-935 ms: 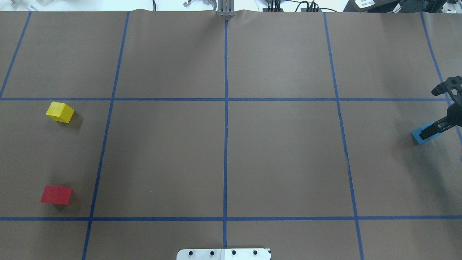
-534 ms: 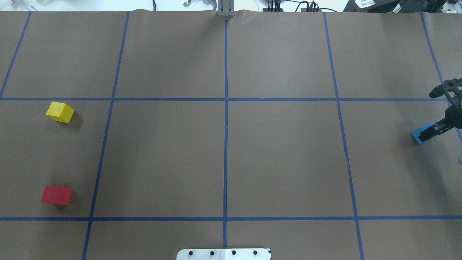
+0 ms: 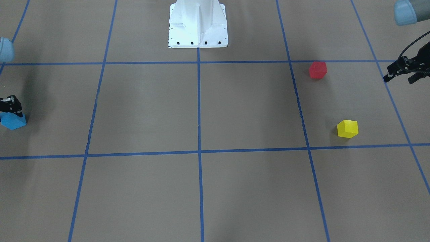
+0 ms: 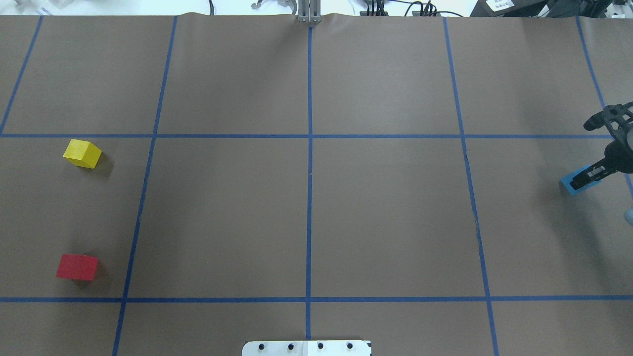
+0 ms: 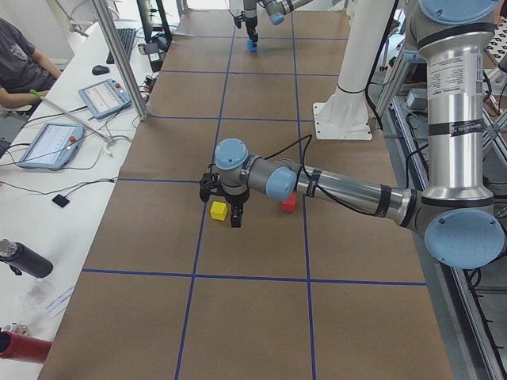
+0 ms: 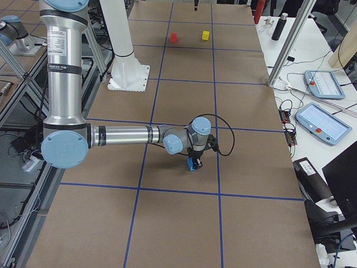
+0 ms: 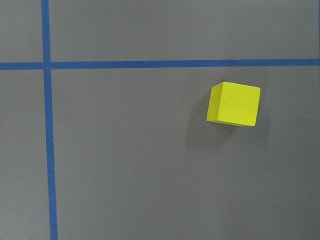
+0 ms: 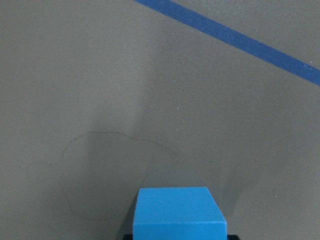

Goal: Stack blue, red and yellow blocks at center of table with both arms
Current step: 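Lower the right gripper onto the blue cube and close on it, then carry the blue cube with the right gripper to the table center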

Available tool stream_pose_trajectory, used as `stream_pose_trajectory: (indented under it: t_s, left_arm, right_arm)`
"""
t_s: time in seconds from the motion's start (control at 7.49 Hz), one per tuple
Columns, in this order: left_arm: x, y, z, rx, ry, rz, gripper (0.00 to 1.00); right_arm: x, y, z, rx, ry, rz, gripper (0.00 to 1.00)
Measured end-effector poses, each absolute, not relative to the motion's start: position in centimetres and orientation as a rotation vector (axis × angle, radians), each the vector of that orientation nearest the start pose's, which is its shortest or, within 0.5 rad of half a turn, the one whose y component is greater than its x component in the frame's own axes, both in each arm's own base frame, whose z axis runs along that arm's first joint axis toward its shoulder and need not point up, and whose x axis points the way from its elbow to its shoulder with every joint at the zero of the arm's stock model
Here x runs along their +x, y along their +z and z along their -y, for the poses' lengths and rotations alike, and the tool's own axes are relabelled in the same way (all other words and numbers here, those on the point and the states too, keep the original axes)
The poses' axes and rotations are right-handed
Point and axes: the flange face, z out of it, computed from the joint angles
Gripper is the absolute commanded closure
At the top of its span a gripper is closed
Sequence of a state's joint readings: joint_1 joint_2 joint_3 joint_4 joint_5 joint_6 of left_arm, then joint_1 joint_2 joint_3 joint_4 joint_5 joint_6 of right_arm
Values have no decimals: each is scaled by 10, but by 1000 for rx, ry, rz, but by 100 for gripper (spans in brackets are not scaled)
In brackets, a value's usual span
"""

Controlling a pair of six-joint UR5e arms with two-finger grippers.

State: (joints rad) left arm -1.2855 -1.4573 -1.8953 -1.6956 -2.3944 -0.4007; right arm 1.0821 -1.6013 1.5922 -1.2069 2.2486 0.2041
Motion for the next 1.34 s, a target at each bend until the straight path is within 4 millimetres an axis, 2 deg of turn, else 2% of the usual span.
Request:
stream_pose_trajectory:
  t_s: [0.13,0.27,0.4,0.53,0.67,0.8,1.07,1.2,1.34]
  left_arm:
    - [69,531,450,24,31,-877,0]
    - [70,529,449,19,31,-886,0]
    - [74,526,449,4,19,-901,0]
    - [82,522,448,-15,2,-910,0]
    - [91,517,447,-27,-1,-913,0]
    - [97,515,446,-32,2,-912,0]
    - [103,513,446,-36,9,-910,0]
    - [104,514,446,-39,10,-909,0]
    - [105,514,446,-40,10,-909,0]
  right_arm:
    - [-181,598,485,75,-349,787,100]
    - [-193,560,501,59,-291,820,100]
    - [-215,519,516,46,-235,850,100]
    - [-248,480,525,28,-187,877,100]
    - [-294,438,527,3,-138,900,100]
    - [-350,392,525,-15,-85,913,100]
    - [-450,306,514,-35,15,936,100]
    - [-489,271,507,-40,50,946,100]
    - [-521,246,503,-42,80,946,100]
